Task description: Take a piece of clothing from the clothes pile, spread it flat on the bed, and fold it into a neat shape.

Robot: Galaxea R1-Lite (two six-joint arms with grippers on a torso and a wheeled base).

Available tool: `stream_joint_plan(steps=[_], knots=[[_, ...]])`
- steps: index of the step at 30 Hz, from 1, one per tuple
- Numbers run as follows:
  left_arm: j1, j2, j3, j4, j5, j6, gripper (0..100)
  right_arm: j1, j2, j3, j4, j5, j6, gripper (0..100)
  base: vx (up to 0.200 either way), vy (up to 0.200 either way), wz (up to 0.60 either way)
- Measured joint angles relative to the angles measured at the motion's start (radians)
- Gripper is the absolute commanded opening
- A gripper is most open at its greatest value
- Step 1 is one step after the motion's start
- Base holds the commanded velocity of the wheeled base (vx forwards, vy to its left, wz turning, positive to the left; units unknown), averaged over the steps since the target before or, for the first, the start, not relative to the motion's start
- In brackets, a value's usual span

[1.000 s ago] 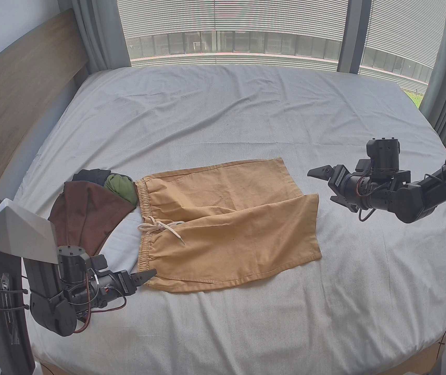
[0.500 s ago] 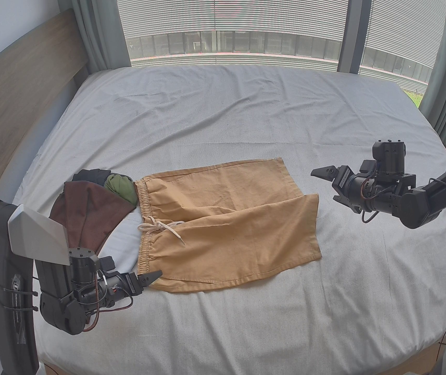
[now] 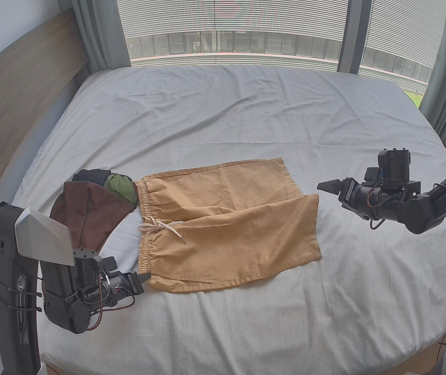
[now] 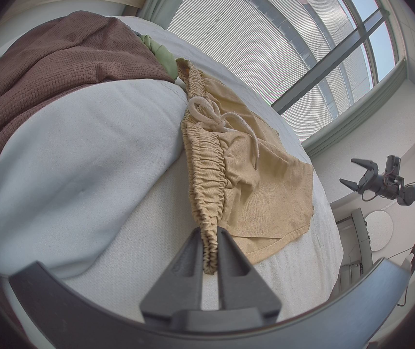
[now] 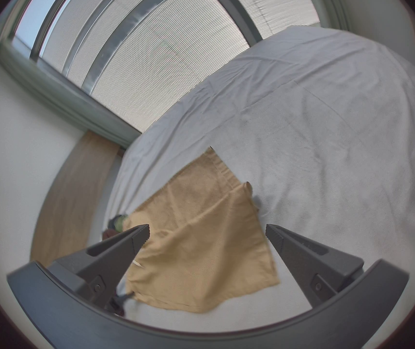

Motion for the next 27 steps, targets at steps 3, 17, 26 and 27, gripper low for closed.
stream_joint_plan(steps=[3, 17, 26, 27], knots=[[0.002, 0.002, -0.002, 0.0, 0.0, 0.0, 0, -0.02, 0.002, 0.051, 0.003, 0.024, -0.095, 100, 0.0, 0.0, 0.0], [0.005, 0.002, -0.011, -0.002, 0.001, 0.002, 0, -0.046, 0.146, 0.128, 0.002, 0.055, -0.196, 100, 0.0, 0.0, 0.0], [0.006, 0.001, -0.014, -0.001, 0.001, 0.002, 0, -0.024, 0.241, 0.013, 0.068, 0.049, -0.191, 100, 0.0, 0.0, 0.0], [0.006, 0.001, -0.014, -0.002, 0.002, 0.002, 0, -0.021, 0.249, -0.001, 0.085, 0.049, -0.19, 100, 0.0, 0.0, 0.0]])
